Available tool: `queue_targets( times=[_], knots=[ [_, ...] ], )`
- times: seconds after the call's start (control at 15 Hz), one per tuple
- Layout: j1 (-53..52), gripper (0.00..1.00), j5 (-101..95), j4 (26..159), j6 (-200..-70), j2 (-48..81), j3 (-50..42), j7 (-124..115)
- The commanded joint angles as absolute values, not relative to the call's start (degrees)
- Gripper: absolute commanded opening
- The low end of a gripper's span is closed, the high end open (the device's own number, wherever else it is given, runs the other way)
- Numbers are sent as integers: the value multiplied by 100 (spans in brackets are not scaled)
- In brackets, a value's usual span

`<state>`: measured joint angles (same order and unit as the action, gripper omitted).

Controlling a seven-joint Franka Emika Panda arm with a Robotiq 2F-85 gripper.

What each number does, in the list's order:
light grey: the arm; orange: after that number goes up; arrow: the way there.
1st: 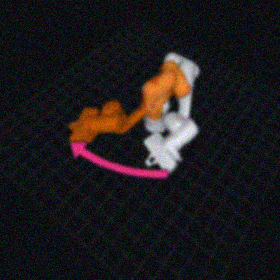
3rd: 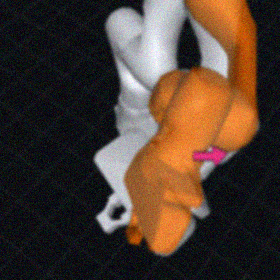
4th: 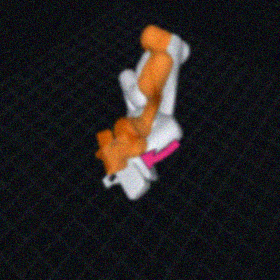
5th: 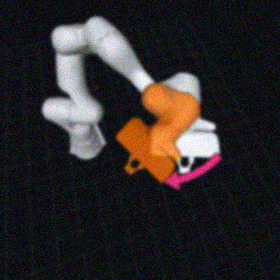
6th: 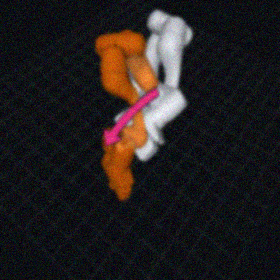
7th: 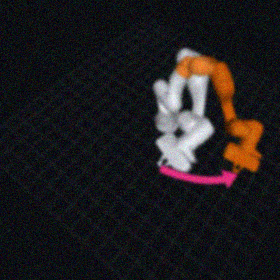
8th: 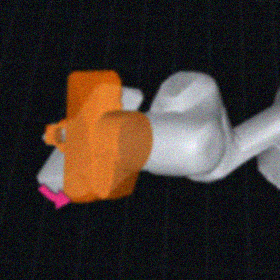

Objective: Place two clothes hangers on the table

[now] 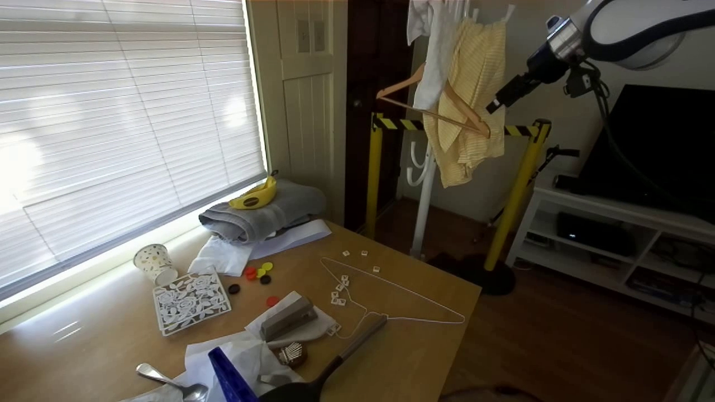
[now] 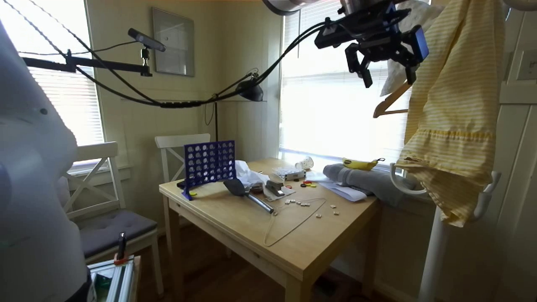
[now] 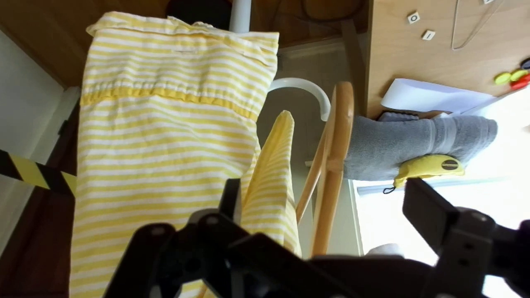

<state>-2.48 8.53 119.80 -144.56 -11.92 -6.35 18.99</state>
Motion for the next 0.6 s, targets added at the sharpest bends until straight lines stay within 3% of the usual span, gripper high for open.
queue_targets(
  times=[0.0, 0.33, 0.53],
  knots=[
    [-379, 100, 1496, 11615, -14478, -813, -690, 2369],
    [-265, 97, 1341, 11410, -14438, -555, -516, 2186],
    [-241, 70, 1299, 11340, -14438, -460, -462, 2141]
  ],
)
